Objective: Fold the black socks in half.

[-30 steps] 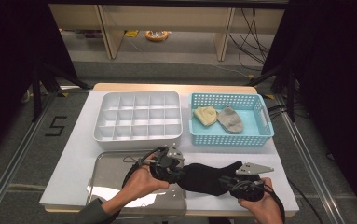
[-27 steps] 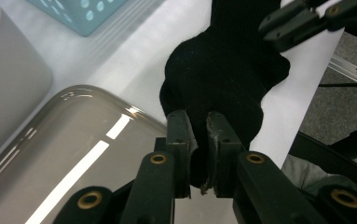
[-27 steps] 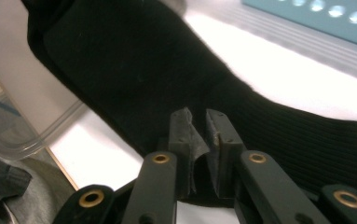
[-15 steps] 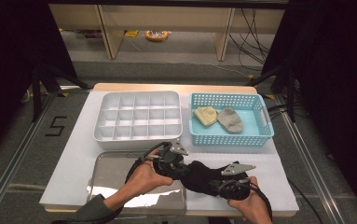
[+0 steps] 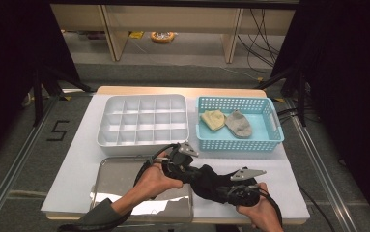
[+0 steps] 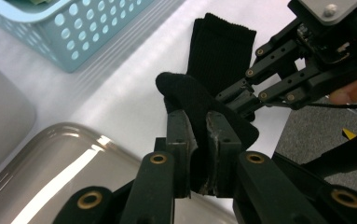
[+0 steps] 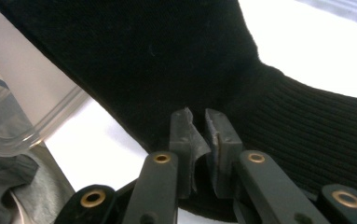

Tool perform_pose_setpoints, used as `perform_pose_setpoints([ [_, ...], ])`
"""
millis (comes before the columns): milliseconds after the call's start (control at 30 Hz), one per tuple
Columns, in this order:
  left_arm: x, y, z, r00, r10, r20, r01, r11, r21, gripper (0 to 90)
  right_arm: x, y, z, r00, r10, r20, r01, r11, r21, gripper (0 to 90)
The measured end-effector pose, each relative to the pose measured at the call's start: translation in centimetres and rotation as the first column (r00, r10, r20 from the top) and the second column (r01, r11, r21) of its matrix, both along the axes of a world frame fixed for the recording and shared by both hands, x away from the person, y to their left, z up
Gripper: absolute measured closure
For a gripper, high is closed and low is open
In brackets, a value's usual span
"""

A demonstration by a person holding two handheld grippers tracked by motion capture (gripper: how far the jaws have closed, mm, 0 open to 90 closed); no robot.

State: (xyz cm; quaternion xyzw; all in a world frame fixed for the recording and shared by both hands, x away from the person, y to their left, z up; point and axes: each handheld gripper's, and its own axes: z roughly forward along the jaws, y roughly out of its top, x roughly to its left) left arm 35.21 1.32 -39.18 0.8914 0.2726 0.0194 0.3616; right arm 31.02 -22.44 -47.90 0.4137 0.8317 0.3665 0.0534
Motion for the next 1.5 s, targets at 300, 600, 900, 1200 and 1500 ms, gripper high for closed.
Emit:
perform_pose_setpoints([
  [300, 0.2, -3.4, -0.4, 0.9994, -0.013, -0.033, 0.012, 0.9997, -0.019, 80.3, -0.1, -5.2, 2.7, 0.9846, -0.168, 0.048, 0.163, 0.983, 0.081, 80.7],
  [600, 1.3, -7.0, -1.2, 0.9981, -0.007, -0.062, 0.007, 1.0000, -0.002, 80.3, -0.1, -8.1, 3.7, 0.9684, -0.235, 0.085, 0.224, 0.967, 0.117, 79.8],
  [900, 2.2, -10.2, -2.5, 0.9973, -0.008, -0.072, 0.010, 0.9997, 0.022, 80.1, 0.1, -9.4, 3.6, 0.9655, -0.244, 0.090, 0.234, 0.966, 0.109, 79.0],
  [1200, 2.4, -12.2, -4.0, 0.9963, -0.011, -0.085, 0.013, 0.9996, 0.026, 77.3, 0.1, -10.0, 3.5, 0.9557, -0.284, 0.078, 0.275, 0.956, 0.103, 77.6],
  [1500, 2.0, -10.7, -2.8, 0.9923, 0.021, -0.122, -0.033, 0.9950, -0.094, 54.3, 0.0, -10.6, 3.7, 0.9494, -0.307, 0.064, 0.300, 0.948, 0.104, 75.1],
])
